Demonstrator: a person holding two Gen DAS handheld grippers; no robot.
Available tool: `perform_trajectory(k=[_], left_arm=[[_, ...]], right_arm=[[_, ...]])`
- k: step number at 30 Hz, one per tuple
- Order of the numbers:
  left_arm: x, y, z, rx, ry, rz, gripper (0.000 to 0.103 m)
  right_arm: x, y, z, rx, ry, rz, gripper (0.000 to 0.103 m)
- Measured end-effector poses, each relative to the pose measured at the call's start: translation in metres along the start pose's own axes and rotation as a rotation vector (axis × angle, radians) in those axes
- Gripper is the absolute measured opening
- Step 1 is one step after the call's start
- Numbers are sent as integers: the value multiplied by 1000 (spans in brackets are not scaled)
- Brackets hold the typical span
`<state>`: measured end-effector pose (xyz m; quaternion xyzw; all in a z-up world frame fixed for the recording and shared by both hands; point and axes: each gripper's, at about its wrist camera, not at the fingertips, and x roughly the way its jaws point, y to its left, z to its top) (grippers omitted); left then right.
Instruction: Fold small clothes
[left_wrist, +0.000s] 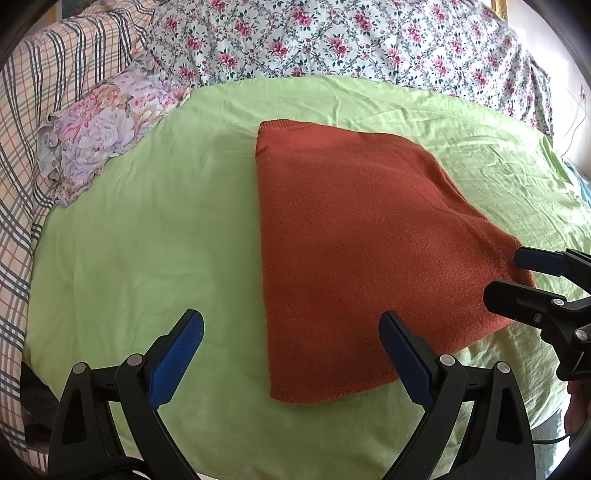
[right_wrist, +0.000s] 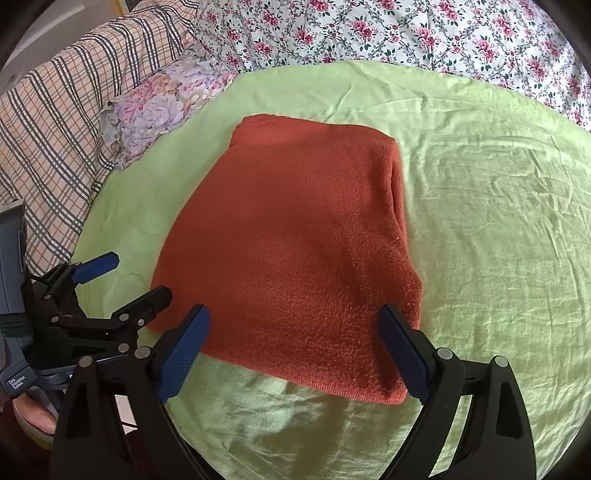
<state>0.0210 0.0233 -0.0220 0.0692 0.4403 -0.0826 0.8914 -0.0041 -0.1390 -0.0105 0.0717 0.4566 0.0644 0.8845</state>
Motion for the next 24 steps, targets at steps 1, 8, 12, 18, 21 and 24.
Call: perform_trajectory(k=[1, 8, 12, 18, 21, 24], left_arm=[[0, 0, 0, 0, 0, 0, 96], [-1, 0, 1, -4, -1, 2, 96], [-2, -1, 2, -7, -4, 3, 96], [-3, -2, 2, -6, -7, 4, 96], [-3, -2, 2, -6, -6, 5, 96], [-3, -2, 2, -5, -8, 6, 96]], right_arm=[[0, 1, 0, 0, 0, -2, 92], [1, 3, 1, 2, -3, -1, 92], [0, 3, 1, 3, -2, 1, 92], [-1, 6, -1, 7, -6, -1, 92], [-1, 5, 0, 7, -7, 1, 92], [-1, 4, 0, 6, -8, 2, 92]])
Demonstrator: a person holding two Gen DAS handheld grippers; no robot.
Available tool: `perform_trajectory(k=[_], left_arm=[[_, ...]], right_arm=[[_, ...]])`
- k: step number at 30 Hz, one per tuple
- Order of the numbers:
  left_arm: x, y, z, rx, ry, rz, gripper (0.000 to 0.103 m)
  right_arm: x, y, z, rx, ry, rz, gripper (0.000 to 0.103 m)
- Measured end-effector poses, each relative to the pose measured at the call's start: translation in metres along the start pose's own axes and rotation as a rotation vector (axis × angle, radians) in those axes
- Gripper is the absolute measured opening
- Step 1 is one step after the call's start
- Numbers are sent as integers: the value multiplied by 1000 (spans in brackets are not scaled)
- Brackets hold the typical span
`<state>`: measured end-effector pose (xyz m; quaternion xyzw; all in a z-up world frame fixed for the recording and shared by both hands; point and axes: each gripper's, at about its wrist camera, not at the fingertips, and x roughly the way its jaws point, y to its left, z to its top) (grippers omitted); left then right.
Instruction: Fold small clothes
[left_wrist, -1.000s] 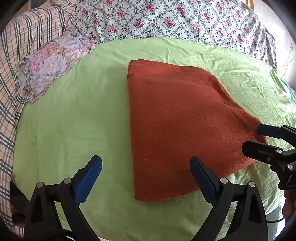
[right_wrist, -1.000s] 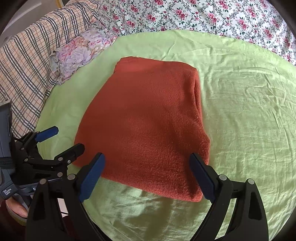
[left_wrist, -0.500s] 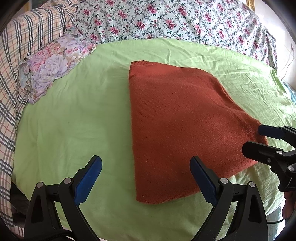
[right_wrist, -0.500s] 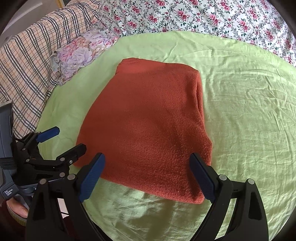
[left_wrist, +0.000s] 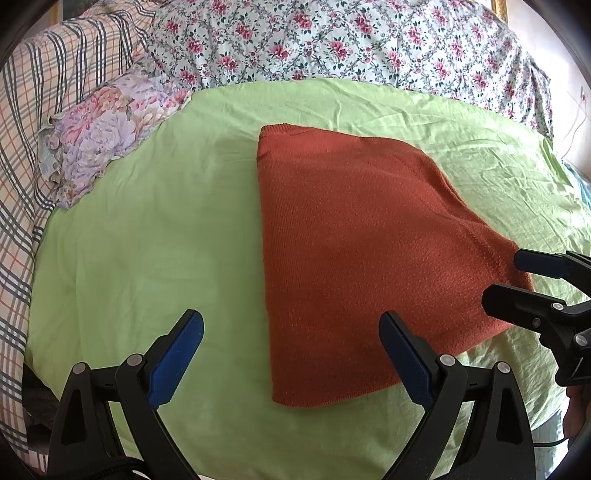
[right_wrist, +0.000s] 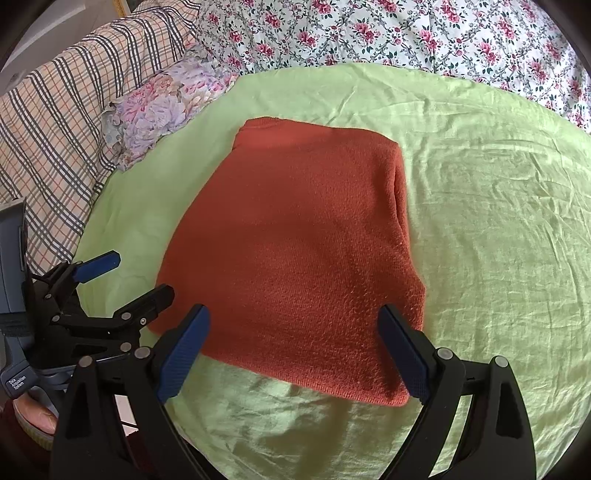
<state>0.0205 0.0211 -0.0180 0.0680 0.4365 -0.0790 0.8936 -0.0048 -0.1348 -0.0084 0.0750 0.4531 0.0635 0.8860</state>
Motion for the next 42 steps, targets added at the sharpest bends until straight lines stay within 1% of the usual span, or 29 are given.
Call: perform_trajectory(k=[22, 42], left_arm=[[-1, 0, 3, -5, -2, -5, 96], [7, 4, 7, -5, 3, -3, 96]], right_arm=[[-1, 3, 2, -2, -1, -2, 92], [2, -4, 7, -6, 5, 5, 92]])
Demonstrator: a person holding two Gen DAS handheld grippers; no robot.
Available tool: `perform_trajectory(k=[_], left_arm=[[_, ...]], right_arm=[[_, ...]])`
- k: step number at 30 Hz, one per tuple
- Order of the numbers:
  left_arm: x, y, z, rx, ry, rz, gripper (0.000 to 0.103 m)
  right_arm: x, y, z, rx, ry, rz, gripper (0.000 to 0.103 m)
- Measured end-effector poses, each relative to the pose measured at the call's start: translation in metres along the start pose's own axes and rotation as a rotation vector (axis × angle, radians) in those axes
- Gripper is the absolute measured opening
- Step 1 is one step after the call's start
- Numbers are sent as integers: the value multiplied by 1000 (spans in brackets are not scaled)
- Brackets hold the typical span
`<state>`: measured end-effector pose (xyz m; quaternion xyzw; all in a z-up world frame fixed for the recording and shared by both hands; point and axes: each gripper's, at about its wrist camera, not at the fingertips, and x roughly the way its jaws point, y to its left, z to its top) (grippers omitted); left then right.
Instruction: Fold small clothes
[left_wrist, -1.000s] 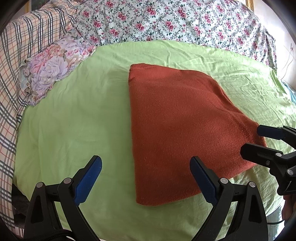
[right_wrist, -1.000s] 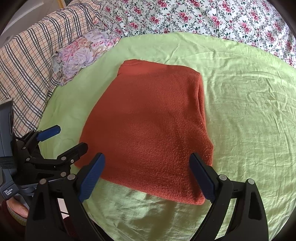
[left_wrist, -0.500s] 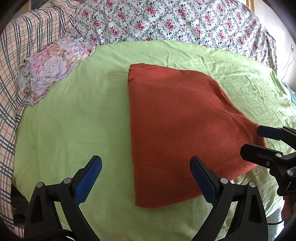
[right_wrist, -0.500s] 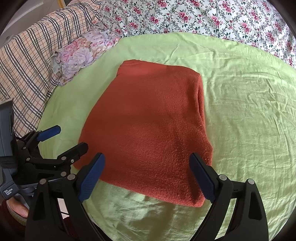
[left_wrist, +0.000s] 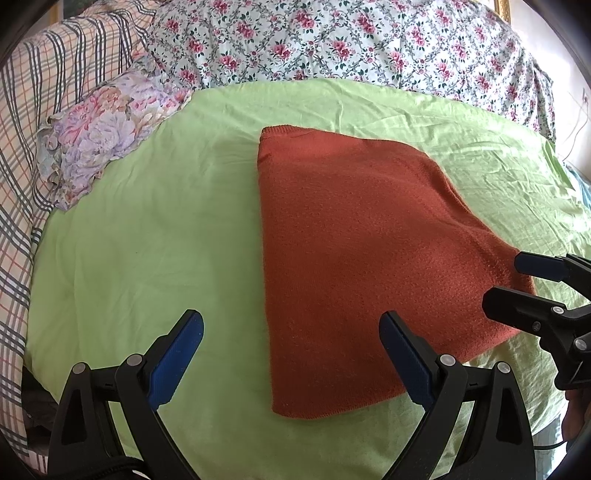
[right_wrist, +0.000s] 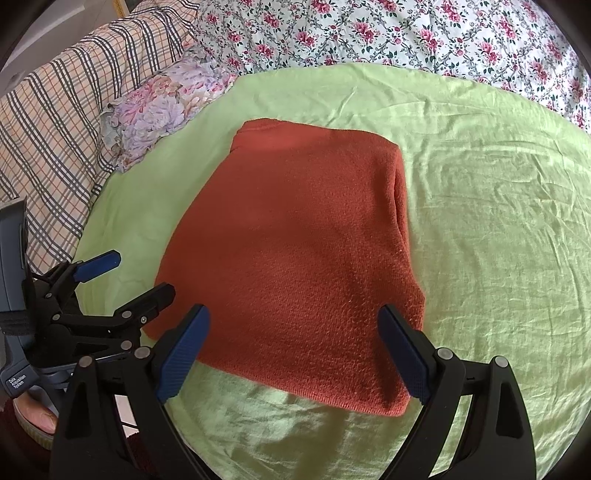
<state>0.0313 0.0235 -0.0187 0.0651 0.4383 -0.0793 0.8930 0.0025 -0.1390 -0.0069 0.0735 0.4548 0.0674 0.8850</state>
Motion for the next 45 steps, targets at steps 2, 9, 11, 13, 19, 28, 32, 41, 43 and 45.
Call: perform_trajectory(k=[2, 9, 11, 13, 19, 28, 32, 41, 43, 45], left_arm=[[0, 0, 0, 0, 0, 2, 96], [0, 0, -1, 0, -1, 2, 96], [0, 0, -1, 0, -2, 3, 96], [0, 1, 0, -1, -6, 3, 96], [-4, 2, 4, -6, -35, 8, 96], [-1, 1, 10, -14, -28, 7, 96], [2, 1, 13, -18, -19, 8, 96], [5, 0, 15, -18, -10, 10, 96], [4, -1, 16, -17, -12, 10, 96], [4, -2, 16, -14, -13, 12, 96]], right_arm=[[0, 1, 0, 0, -1, -1, 92], [0, 2, 0, 2, -1, -1, 92], [0, 1, 0, 1, -1, -2, 92], [0, 1, 0, 0, -1, -1, 92], [0, 1, 5, -4, -7, -1, 92], [-2, -3, 11, -2, -24, -5, 92], [-2, -2, 11, -1, -25, -8, 92], [-2, -9, 14, 4, -28, -6, 92], [-2, -10, 15, 4, -28, -6, 92], [-2, -10, 15, 3, -28, -5, 92]])
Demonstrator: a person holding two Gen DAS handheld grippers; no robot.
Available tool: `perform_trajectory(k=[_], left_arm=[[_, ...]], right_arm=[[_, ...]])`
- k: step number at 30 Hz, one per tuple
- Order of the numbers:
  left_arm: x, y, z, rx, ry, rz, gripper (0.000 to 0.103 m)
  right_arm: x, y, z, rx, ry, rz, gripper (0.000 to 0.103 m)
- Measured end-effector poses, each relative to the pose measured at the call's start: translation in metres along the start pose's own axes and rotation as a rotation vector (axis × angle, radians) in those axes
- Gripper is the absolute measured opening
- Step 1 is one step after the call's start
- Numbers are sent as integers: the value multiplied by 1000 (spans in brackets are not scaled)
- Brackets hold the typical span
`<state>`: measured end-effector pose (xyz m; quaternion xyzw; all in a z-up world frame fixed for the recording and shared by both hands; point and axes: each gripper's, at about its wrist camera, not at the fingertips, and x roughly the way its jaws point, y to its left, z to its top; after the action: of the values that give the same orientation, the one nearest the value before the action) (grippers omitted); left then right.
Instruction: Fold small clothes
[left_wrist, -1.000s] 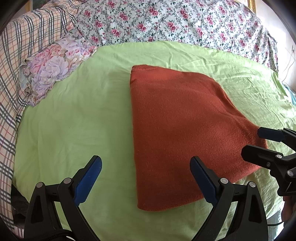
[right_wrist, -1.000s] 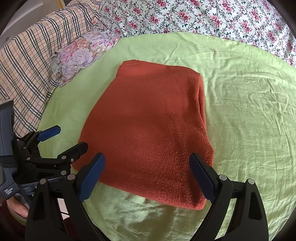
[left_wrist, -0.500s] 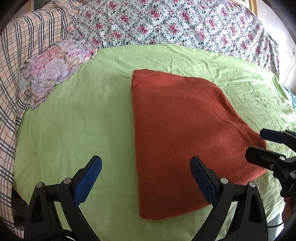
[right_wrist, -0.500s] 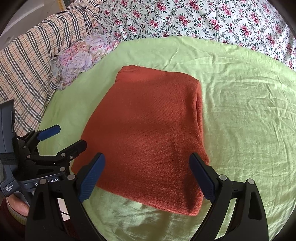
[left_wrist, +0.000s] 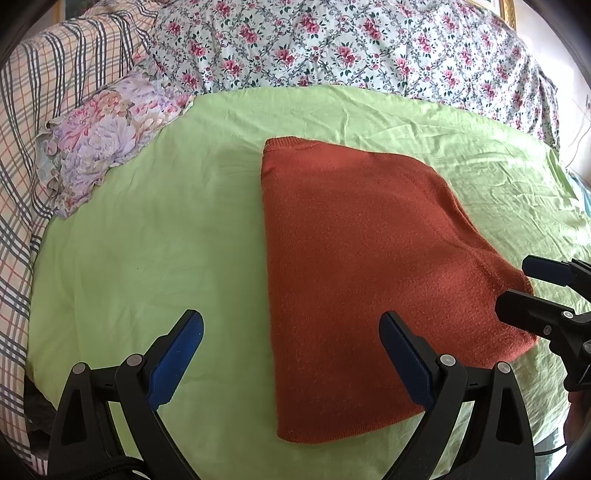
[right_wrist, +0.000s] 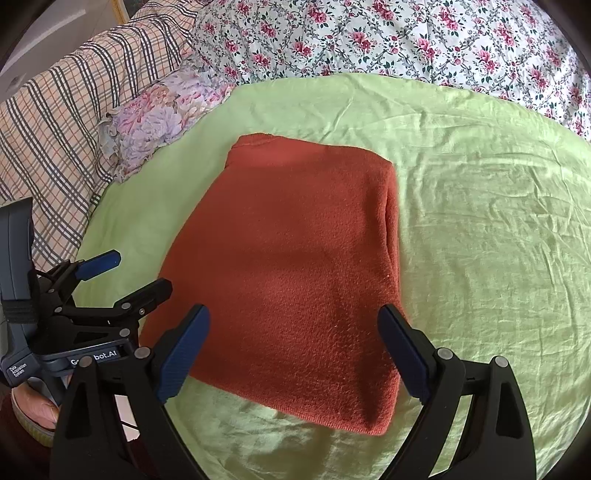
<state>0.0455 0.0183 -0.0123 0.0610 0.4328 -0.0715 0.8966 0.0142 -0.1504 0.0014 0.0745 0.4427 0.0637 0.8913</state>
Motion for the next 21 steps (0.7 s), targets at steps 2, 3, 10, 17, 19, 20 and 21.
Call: perform_trajectory(k=[2, 3, 10, 17, 19, 20, 21], left_arm=[[0, -1, 0, 3, 1, -2, 96], [0, -1, 0, 4, 1, -3, 96], [-2, -3, 1, 5, 0, -8, 96], [-2, -4, 2, 5, 1, -11, 96], [-2, -5, 3, 6, 1, -11, 96], [-2, -4, 3, 6, 1, -11, 96], [-2, -4, 3, 5, 2, -10, 96]], right_arm=[[0, 0, 0, -1, 1, 0, 92], [0, 1, 0, 0, 0, 0, 92], [-1, 0, 1, -2, -1, 1, 92], [0, -1, 2, -2, -1, 2, 92], [0, -1, 2, -1, -1, 2, 92], [0, -1, 3, -1, -1, 2, 92], [0, -1, 2, -1, -1, 2, 92]])
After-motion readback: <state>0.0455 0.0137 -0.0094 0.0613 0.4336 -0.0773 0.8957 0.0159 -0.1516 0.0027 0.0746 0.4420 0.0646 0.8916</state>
